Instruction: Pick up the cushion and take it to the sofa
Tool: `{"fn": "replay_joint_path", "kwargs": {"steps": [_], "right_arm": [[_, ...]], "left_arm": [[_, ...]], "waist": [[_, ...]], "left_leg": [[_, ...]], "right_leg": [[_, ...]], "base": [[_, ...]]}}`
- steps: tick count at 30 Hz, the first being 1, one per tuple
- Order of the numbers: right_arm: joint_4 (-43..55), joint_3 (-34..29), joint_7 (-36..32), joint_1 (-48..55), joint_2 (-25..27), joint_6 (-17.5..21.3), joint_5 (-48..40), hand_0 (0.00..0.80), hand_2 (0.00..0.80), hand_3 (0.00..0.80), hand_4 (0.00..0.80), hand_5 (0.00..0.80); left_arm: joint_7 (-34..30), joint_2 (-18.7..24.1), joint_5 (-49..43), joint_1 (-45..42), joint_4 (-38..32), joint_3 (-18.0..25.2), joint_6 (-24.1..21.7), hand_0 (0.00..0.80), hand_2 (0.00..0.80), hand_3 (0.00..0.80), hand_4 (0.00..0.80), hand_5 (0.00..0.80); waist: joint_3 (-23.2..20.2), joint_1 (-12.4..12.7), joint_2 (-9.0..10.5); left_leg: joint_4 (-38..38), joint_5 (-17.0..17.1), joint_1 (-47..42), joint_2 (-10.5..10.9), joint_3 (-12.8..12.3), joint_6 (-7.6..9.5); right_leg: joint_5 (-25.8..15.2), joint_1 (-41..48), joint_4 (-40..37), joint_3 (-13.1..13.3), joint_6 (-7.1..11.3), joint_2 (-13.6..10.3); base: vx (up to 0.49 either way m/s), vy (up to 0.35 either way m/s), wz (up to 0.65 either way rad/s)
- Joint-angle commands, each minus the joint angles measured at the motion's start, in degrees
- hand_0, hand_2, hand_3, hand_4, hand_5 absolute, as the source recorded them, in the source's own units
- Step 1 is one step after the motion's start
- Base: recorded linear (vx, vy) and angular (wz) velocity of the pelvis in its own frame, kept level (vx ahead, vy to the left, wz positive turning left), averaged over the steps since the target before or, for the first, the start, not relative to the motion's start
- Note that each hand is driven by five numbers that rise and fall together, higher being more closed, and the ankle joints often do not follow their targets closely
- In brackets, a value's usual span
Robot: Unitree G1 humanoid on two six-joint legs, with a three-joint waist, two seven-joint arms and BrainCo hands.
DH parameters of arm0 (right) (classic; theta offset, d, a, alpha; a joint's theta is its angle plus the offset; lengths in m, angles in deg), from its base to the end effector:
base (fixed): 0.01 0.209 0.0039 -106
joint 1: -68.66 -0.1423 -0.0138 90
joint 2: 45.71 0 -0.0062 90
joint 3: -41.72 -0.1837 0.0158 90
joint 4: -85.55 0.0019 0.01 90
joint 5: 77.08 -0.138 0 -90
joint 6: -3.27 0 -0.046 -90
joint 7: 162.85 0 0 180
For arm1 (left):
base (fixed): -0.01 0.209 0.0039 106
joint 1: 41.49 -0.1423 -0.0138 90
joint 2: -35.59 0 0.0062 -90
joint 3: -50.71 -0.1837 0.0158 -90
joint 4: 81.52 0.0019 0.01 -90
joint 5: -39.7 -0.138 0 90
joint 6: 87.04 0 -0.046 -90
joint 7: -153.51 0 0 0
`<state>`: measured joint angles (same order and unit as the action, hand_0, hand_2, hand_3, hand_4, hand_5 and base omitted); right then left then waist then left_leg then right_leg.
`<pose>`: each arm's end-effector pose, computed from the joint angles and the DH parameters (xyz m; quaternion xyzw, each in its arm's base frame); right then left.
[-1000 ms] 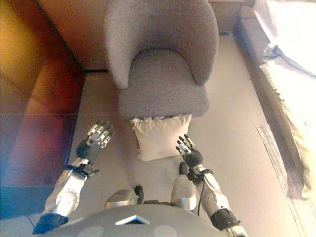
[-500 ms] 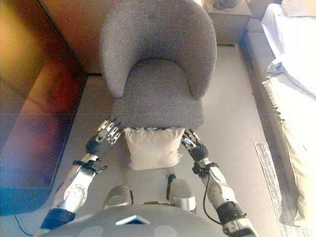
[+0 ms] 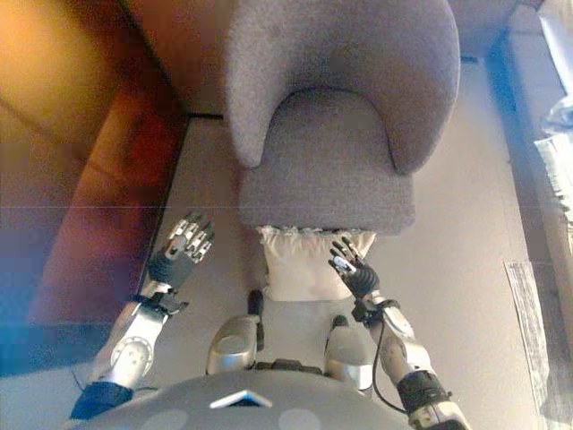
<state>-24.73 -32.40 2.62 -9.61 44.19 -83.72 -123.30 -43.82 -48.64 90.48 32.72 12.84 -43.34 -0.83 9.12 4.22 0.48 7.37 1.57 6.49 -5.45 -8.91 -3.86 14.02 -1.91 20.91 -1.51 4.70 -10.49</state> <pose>0.1249 -0.1795 -0.0514 0.2719 0.2482 0.0885 0.9255 0.1353 0.2261 -0.0014 -0.2649 0.0990 -0.0732 0.9564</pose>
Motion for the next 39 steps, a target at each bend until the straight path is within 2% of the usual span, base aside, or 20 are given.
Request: {"fn": "replay_joint_path", "kwargs": {"steps": [1, 3, 5, 6, 8, 9, 11, 13, 15, 17, 19, 20, 22, 24, 27, 29, 32, 35, 36, 39], "right_arm": [[3.6, 0.4, -0.3, -1.8, -0.3, 1.2, -1.4, 0.000, 0.000, 0.000, 0.000, 0.000], [2.9, 0.2, 0.3, -2.0, -0.7, 1.2, -1.2, 0.000, 0.000, 0.000, 0.000, 0.000], [3.0, -1.1, 1.0, -1.1, -1.3, 2.0, -1.1, 0.000, 0.000, 0.000, 0.000, 0.000], [2.8, -1.3, 1.1, -1.1, -1.4, 2.3, -1.2, 0.000, 0.000, 0.000, 0.000, 0.000], [2.4, -1.8, 2.2, -0.3, -2.7, 3.3, -0.5, 0.000, 0.000, 0.000, 0.000, 0.000], [2.8, -1.7, 2.5, 0.1, -3.0, 3.4, -0.2, 0.000, 0.000, 0.000, 0.000, 0.000], [3.4, -1.1, 2.0, 0.6, -3.3, 3.5, -0.2, 0.000, 0.000, 0.000, 0.000, 0.000], [3.1, -0.3, 1.2, 0.6, -3.3, 3.5, 0.2, 0.000, 0.000, 0.000, 0.000, 0.000], [2.9, 0.3, 0.8, -0.1, -3.3, 3.1, 0.5, 0.000, 0.000, 0.000, 0.000, 0.000], [2.6, 0.9, 0.5, -1.4, -3.1, 2.7, 0.1, 0.000, 0.000, 0.000, 0.000, 0.000], [3.1, 1.4, 0.2, -2.3, -2.7, 2.5, -0.3, 0.000, 0.000, 0.000, 0.000, 0.000], [3.6, 1.6, 0.0, -2.8, -2.3, 2.1, -0.6, 0.000, 0.000, 0.000, 0.000, 0.000], [3.9, 1.3, -0.2, -3.8, -1.8, 1.3, -1.1, 0.000, 0.000, 0.000, 0.000, 0.000], [3.2, 0.8, -0.7, -5.0, -1.9, 0.3, -1.2, 0.000, 0.000, 0.000, 0.000, 0.000], [1.8, 0.7, -1.0, -6.3, -2.4, -0.5, -0.7, 0.000, 0.000, 0.000, 0.000, 0.000], [1.7, 1.2, 0.1, -6.6, -2.3, -0.8, 0.2, 0.000, 0.000, 0.000, 0.000, 0.000], [4.1, 2.1, 1.8, -6.5, -1.0, -0.7, 0.4, 0.000, 0.000, 0.000, 0.000, 0.000], [4.8, 1.5, 3.1, -6.3, 0.0, 1.3, 1.3, 0.000, 0.000, 0.000, 0.000, 0.000], [5.1, 1.2, 4.3, -6.0, 0.7, 3.5, 2.4, 0.000, 0.000, 0.000, 0.000, 0.000], [5.5, 0.4, 6.5, -6.0, 1.3, 5.6, 3.4, 0.000, 0.000, 0.000, 0.000, 0.000]], "left_arm": [[-0.5, 0.1, 1.3, 0.4, -3.4, 1.6, -2.4, 0.000, 0.000, 0.000, 0.000, 0.000], [-0.2, 0.4, 1.0, 0.4, -3.1, 1.6, -1.5, 0.000, 0.000, 0.000, 0.000, 0.000], [-2.3, 1.2, 0.7, 1.4, -3.1, 1.5, 0.3, 0.000, 0.000, 0.000, 0.000, 0.000], [-2.5, 1.4, 0.5, 1.6, -3.1, 1.3, 0.6, 0.000, 0.000, 0.000, 0.000, 0.000], [-3.1, 1.4, -0.1, 1.5, -2.8, 1.0, 1.1, 0.000, 0.000, 0.000, 0.000, 0.000], [-3.2, 1.3, -0.1, 1.2, -3.0, 0.8, 1.2, 0.000, 0.000, 0.000, 0.000, 0.000], [-3.3, 1.1, -0.6, 0.6, -3.6, 0.3, 0.9, 0.000, 0.000, 0.000, 0.000, 0.000], [-3.2, 0.9, -1.2, 0.3, -3.8, 0.0, 0.3, 0.000, 0.000, 0.000, 0.000, 0.000], [-2.3, 1.1, -0.6, 0.1, -4.3, -0.1, -0.3, 0.000, 0.000, 0.000, 0.000, 0.000], [-1.1, 1.7, 0.1, 0.1, -4.8, -0.1, -1.4, 0.000, 0.000, 0.000, 0.000, 0.000], [-0.3, 2.1, 0.5, 0.1, -4.8, -0.4, -3.0, 0.000, 0.000, 0.000, 0.000, 0.000], [0.2, 2.5, 0.7, 0.1, -4.8, -0.6, -4.1, 0.000, 0.000, 0.000, 0.000, 0.000], [0.2, 3.0, 1.1, -0.2, -4.9, -0.5, -5.1, 0.000, 0.000, 0.000, 0.000, 0.000], [-0.1, 3.1, 1.2, -0.8, -5.4, 0.0, -5.1, 0.000, 0.000, 0.000, 0.000, 0.000], [-1.8, 2.6, 0.9, -1.6, -4.7, 0.4, -4.7, 0.000, 0.000, 0.000, 0.000, 0.000], [-1.5, 2.1, 0.9, -1.9, -4.6, 0.4, -3.8, 0.000, 0.000, 0.000, 0.000, 0.000], [-1.3, 0.9, 2.1, -2.3, -5.2, 0.2, -3.1, 0.000, 0.000, 0.000, 0.000, 0.000], [0.9, -0.1, -0.3, -1.3, -4.3, -0.8, -2.5, 0.000, 0.000, 0.000, 0.000, 0.000], [1.7, -0.1, -3.3, -0.2, -3.0, -1.5, -3.3, 0.000, 0.000, 0.000, 0.000, 0.000], [6.2, 0.2, -8.4, 1.9, -0.5, -2.6, -4.7, 0.000, 0.000, 0.000, 0.000, 0.000]], "waist": [[-2.6, -0.9, -0.72], [-3.1, -0.7, -0.26], [-3.6, -0.8, 0.20], [-3.7, -0.8, 0.25], [-4.3, -0.2, 0.76], [-4.2, -0.4, 0.51], [-3.8, -0.6, -0.39], [-3.2, -0.6, -0.42], [-2.5, -0.5, 0.13], [-1.3, -1.1, 0.97], [-0.1, -2.2, 1.98], [0.4, -3.1, 2.80], [0.7, -3.7, 3.15], [0.5, -3.9, 3.12], [-0.6, -3.3, 2.79], [-1.2, -3.1, 2.48], [-1.8, -3.2, 2.12], [-2.0, -3.2, 1.87], [-2.2, -3.4, 1.41], [-2.5, -4.3, 0.12]], "left_leg": [[1.9, 3.5, 8.4, -2.5, 5.8, -0.68], [3.5, 2.6, 8.9, -1.9, 5.3, -0.12], [5.9, 0.8, 10.2, -1.1, 1.8, 1.20], [6.3, 0.5, 10.5, -1.0, 1.3, 1.43], [6.1, -1.2, 9.9, 1.7, 1.3, 3.75], [5.8, -1.8, 8.8, 2.4, 1.2, 4.68], [4.8, -2.9, 6.1, 2.9, 1.0, 5.99], [4.3, -3.5, 4.3, 3.6, 0.9, 6.04], [4.5, -4.0, 3.1, 3.9, 0.7, 5.20], [4.8, -5.1, 1.3, 3.2, 0.6, 3.75], [5.1, -6.7, -0.3, 2.0, 0.5, 2.39], [5.3, -7.7, -1.2, 1.1, 0.0, 1.44], [5.3, -8.8, -2.3, -0.7, 0.0, 0.23], [5.2, -9.0, -3.3, -2.6, 0.8, -1.07], [4.2, -7.8, -4.3, -5.2, 2.3, -2.73], [3.9, -6.4, -4.2, -6.7, 3.6, -3.21], [3.6, -4.0, -4.5, -9.2, 4.0, -3.97], [6.0, -1.7, -2.5, -9.1, 4.4, -4.57], [4.5, -1.5, -2.2, -8.7, 3.1, -4.67], [0.2, -0.8, -3.2, -7.8, 3.1, -4.58]], "right_leg": [[-4.2, 9.0, -7.3, -2.1, 3.90, -0.6], [-5.7, 9.2, -6.2, -2.0, 4.04, -1.3], [-7.9, 9.7, -4.5, -3.6, 3.82, -2.4], [-8.1, 9.7, -4.1, -4.0, 3.74, -2.6], [-14.6, 8.4, 2.8, -5.0, 4.09, -4.4], [-17.4, 6.2, 7.5, -4.9, 4.26, -5.1], [-20.0, 1.4, 15.8, -4.9, 4.01, -6.1], [-20.3, -1.5, 16.4, -5.8, 3.37, -7.3], [-20.2, -2.3, 10.4, -7.5, 3.21, -9.2], [-20.9, -4.1, 1.6, -8.1, 3.79, -10.9], [-23.3, -5.8, -5.8, -7.9, 5.38, -12.0], [-25.4, -7.1, -10.9, -7.6, 6.85, -12.9], [-27.5, -7.8, -14.9, -6.3, 8.49, -13.2], [-28.0, -7.5, -16.2, -4.6, 9.36, -13.0], [-24.6, -5.3, -16.0, -4.6, 9.85, -11.5], [-21.4, -4.0, -14.5, -5.2, 9.51, -9.5], [-17.7, -3.1, -13.2, -6.2, 8.37, -7.0], [-17.1, -1.5, -13.9, -8.1, 7.01, -5.8], [-16.6, -1.0, -14.2, -9.2, 6.72, -5.7], [-16.1, -1.5, -13.4, -9.2, 7.21, -6.1]], "base": [[0.259, 0.145, -0.47], [0.165, 0.104, -0.29], [0.109, 0.091, 0.02], [0.084, 0.106, 0.30], [0.076, 0.168, 0.42], [0.086, 0.222, 0.20], [0.088, 0.193, 0.03], [0.095, 0.047, -0.05], [0.105, -0.141, -0.30], [0.106, -0.287, -0.46], [0.130, -0.325, -0.43], [0.153, -0.335, -0.26], [0.166, -0.294, -0.12], [0.213, -0.230, 0.20], [0.234, -0.183, 0.68], [0.208, -0.168, 0.88], [0.110, -0.107, 0.60], [0.044, -0.067, 0.28], [0.017, 0.040, 0.15], [-0.006, 0.121, 0.26]]}}
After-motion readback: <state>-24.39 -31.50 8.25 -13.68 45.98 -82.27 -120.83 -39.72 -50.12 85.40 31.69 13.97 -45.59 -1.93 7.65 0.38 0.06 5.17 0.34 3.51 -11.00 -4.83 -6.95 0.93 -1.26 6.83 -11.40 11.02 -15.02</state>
